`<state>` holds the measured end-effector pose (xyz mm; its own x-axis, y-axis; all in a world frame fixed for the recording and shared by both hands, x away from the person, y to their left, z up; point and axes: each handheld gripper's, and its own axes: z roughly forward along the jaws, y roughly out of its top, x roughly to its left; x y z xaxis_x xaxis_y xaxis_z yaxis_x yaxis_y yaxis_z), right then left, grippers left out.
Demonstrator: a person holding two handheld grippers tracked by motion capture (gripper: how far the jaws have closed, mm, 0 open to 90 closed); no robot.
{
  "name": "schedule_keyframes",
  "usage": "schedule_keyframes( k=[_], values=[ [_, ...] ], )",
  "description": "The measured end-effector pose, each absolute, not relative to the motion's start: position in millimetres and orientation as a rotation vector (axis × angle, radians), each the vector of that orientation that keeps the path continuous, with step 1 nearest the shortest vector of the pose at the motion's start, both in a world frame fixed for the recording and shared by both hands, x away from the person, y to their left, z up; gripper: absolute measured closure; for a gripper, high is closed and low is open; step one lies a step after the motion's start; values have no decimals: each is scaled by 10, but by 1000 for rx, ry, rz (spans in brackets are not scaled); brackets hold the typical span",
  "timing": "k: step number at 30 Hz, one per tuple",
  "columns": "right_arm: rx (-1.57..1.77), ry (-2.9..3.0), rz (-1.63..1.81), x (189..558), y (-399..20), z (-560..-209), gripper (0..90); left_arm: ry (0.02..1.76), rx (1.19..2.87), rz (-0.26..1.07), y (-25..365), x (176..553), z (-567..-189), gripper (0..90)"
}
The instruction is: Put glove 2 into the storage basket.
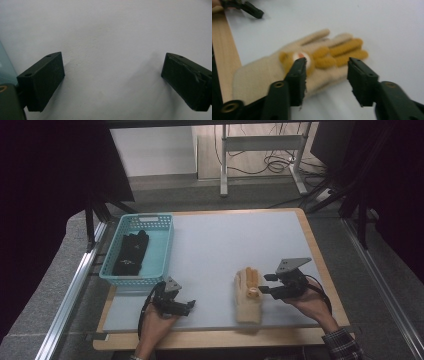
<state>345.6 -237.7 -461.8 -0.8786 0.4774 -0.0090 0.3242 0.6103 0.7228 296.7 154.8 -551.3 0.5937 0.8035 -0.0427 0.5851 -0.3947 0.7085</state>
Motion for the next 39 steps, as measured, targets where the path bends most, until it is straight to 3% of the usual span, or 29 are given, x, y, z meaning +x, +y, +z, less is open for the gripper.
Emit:
schedule_keyframes(
  k=[6, 9, 19, 39],
  values=[
    [784, 2634, 1112, 3411, -2523, -4871, 755, 1093, 2130, 402, 1551, 2968, -5511, 48],
    [800, 2650, 1115, 3352, -2540, -5004, 835, 1092, 2127, 401, 1550, 2968, -5512, 48],
    [794, 2683, 1131, 3197, -2500, -5233, 857, 1093, 2128, 404, 1549, 2967, -5512, 47],
    [786, 2643, 1168, 3093, -2342, -5281, 838, 1098, 2126, 409, 1550, 2965, -5511, 44]
  ],
)
